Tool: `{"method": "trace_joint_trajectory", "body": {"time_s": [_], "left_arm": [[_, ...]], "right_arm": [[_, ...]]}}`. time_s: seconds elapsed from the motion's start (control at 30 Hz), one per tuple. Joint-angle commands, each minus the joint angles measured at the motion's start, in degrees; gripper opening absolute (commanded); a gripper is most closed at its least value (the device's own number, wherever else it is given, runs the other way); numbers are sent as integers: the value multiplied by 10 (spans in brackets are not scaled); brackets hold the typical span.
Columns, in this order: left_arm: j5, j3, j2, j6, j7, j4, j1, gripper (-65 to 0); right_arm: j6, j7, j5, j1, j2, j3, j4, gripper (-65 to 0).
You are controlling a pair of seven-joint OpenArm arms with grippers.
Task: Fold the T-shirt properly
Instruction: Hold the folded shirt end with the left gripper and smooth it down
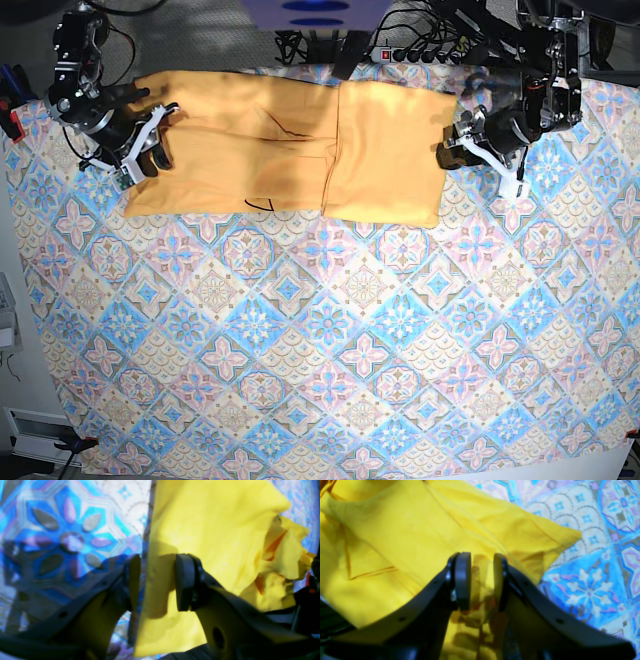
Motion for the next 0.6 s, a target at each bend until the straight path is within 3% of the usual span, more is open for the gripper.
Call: {"method": "trace_joint_trajectory", "body": {"time_s": [0.0, 0.27, 0.57], "left_arm": [[-2, -1, 2, -6, -3, 7, -2, -416], [43, 0, 30, -6, -3, 7, -2, -416], [40, 25, 35, -6, -5, -19, -2, -416]], "right_arm": [[1, 11, 9, 1, 7, 4, 11, -500], [1, 11, 9, 1, 7, 5, 11, -500], [1, 11, 9, 1, 7, 5, 11, -500]]}}
